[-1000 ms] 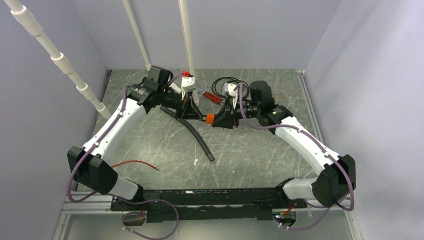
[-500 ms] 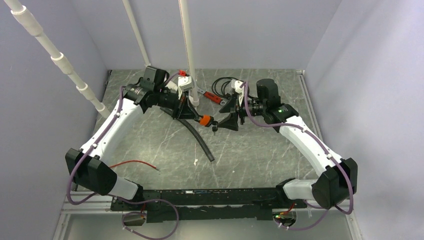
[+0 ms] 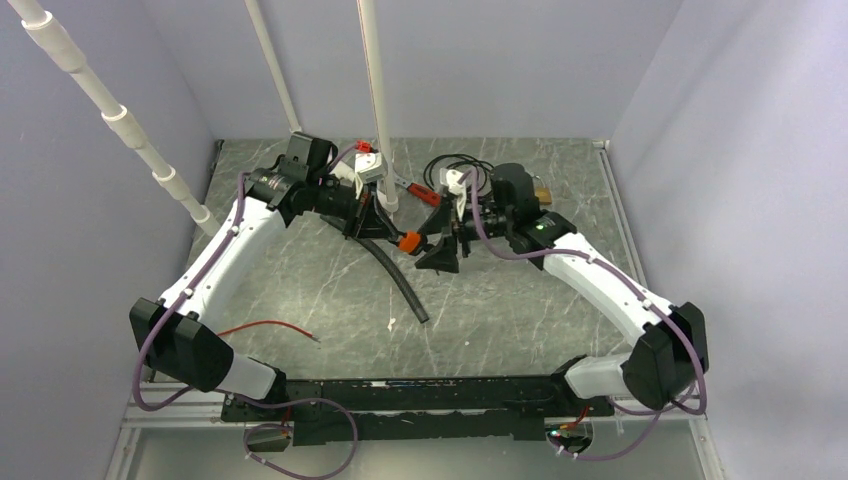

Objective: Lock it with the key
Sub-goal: Lock the lock.

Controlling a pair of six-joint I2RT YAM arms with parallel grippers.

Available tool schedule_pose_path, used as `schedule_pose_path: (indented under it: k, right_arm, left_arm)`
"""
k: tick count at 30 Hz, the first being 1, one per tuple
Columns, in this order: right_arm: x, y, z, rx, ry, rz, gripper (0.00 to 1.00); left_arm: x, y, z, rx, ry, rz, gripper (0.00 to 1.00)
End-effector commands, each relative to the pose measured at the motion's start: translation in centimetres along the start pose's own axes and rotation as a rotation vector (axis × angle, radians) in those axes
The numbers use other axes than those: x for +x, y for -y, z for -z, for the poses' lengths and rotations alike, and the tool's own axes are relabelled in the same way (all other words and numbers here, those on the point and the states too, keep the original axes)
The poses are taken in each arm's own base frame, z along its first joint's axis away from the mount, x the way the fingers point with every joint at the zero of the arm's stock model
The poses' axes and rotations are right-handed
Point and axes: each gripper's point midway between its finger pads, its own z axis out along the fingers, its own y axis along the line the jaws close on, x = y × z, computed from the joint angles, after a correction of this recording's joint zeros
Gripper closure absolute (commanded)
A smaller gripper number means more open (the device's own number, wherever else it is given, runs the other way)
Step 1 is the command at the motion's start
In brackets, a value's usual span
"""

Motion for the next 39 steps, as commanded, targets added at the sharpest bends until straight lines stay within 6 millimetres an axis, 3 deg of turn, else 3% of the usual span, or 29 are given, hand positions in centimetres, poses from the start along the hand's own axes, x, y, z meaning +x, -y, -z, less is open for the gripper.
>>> schedule_pose_path:
  k: [1,3,7,10,13,15,18,25,31,32,33,36,38,39]
  right_arm:
    - [-1.5,-0.1,-1.7,-0.051,0.043,0.053,0.23]
    - [-1.2,-0.1,-2.1,-0.063,0.031,0.063,0.34]
    - [-1.2,0.0,-2.1,-0.071,0.021,0.086,0.78]
    - [-1.5,-0.1,-1.9,-0.064,0.020,0.107,1.00]
    - [-2.0,-0.3,-1.6,-0.060,0.028,0.126,1.00]
    - [-2.2,-0.4,-1.5,-0.061,0.031,0.132,1.00]
    - [-2.4,-0.5,-1.4,-0.061,0.031,0.142,1.00]
    - [-2.9,-0.5,-1.4,-0.057,0.041,0.150,1.00]
    - [-2.8,-0.9,-1.0,-0.047,0.032,0.175,1.00]
    - [-2.5,-0.9,-0.9,-0.044,0.025,0.174,1.00]
    - [-2.3,-0.9,-0.8,-0.043,0.019,0.166,0.92]
    - [-1.8,-0.3,-0.1,-0.006,0.008,0.106,0.46]
    - [-1.6,0.3,1.0,0.025,0.021,0.055,0.33]
    - [-1.3,0.5,1.6,0.039,0.026,0.032,0.32]
  left_arm:
    - [-2.8,2.3,0.8,0.060,0.079,-0.103,1.00]
    - [-2.8,2.4,0.9,0.061,0.078,-0.103,1.00]
    - [-2.6,2.5,1.1,0.049,0.070,-0.113,1.00]
    - [-1.8,2.4,1.2,0.041,0.043,-0.128,0.98]
    - [-1.1,2.1,1.0,0.047,0.008,-0.123,0.64]
    - [-0.7,1.9,0.8,0.065,-0.008,-0.107,0.54]
    - [-0.6,1.6,0.3,0.082,-0.017,-0.093,0.49]
    - [-0.4,1.7,-1.1,0.099,-0.030,-0.094,0.56]
    - [-0.7,2.0,-0.9,0.111,-0.019,-0.083,1.00]
    - [-0.7,2.0,-0.8,0.113,-0.015,-0.083,1.00]
    - [-0.8,2.0,-0.7,0.112,-0.011,-0.084,1.00]
    - [-0.9,1.8,0.0,0.107,0.007,-0.067,1.00]
    - [-1.3,1.4,0.8,0.103,0.033,-0.049,1.00]
    - [-1.5,1.3,1.1,0.104,0.045,-0.047,1.00]
